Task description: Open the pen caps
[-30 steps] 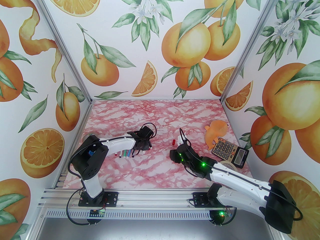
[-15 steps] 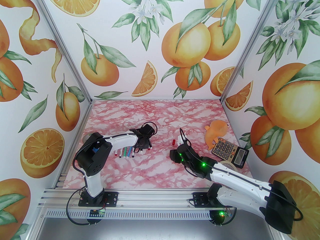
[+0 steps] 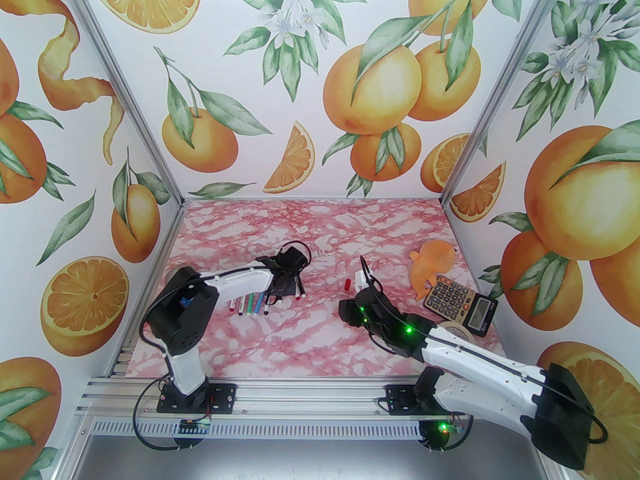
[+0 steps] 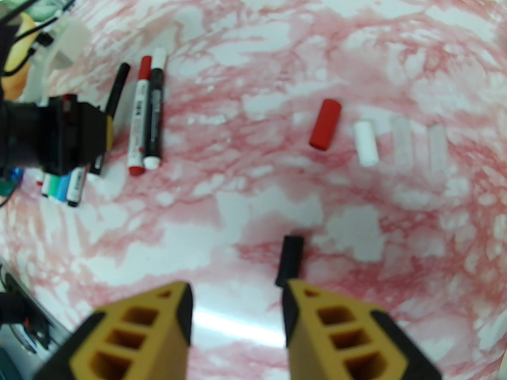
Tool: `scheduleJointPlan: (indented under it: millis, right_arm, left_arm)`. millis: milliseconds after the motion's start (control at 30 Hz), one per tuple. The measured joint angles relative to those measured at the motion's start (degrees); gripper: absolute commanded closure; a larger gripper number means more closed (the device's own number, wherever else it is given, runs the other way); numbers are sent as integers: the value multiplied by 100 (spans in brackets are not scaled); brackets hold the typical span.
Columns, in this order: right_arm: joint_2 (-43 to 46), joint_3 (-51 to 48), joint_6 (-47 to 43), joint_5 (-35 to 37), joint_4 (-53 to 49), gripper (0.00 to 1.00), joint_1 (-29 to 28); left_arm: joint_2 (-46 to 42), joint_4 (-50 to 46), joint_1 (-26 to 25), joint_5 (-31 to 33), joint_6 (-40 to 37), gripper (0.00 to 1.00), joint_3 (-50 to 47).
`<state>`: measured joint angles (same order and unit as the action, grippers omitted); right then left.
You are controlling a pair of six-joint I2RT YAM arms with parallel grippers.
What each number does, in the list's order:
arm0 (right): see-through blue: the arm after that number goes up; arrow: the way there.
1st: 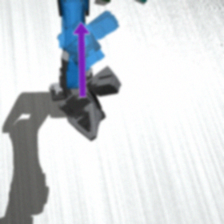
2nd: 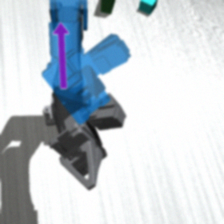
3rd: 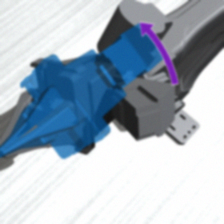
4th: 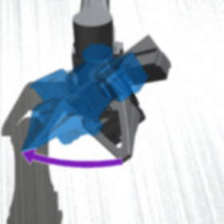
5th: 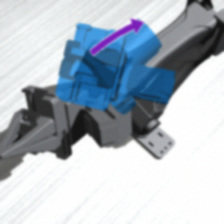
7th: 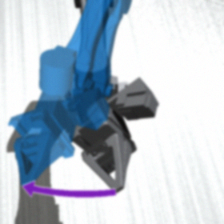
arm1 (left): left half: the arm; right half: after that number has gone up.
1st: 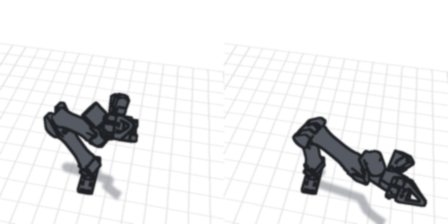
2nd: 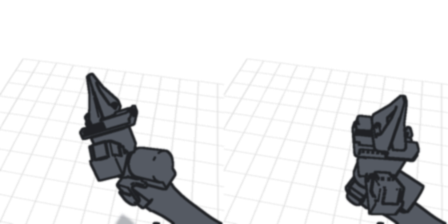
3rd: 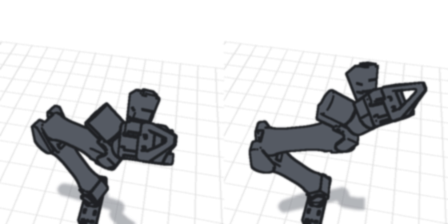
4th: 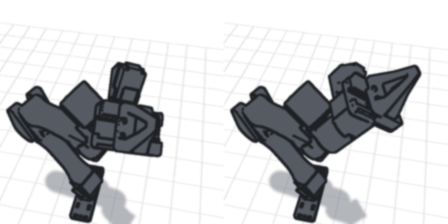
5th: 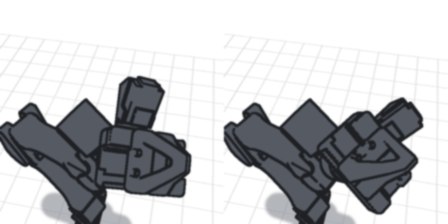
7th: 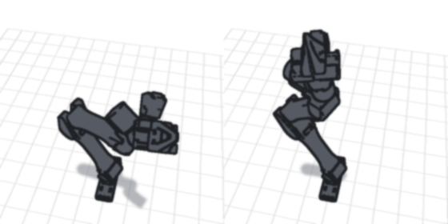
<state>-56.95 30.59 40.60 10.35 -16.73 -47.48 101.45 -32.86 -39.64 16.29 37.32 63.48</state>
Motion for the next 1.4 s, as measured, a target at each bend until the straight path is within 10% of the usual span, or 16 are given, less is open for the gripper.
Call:
scheduleJointPlan:
  millis: [267,767,1400]
  right_arm:
    - [260,0,247,-879,238,58,446]
    - [-17,1222,695,-2614,522,55,1384]
    - [-208,1453,697,-2800,516,54,1421]
  left_arm:
    - [-1508,577,-2,-494,-483,87,-619]
    - [-3042,3324,-356,-4223,-1217,87,-2214]
    - [-2564,4481,-857,-4760,-914,92,-2203]
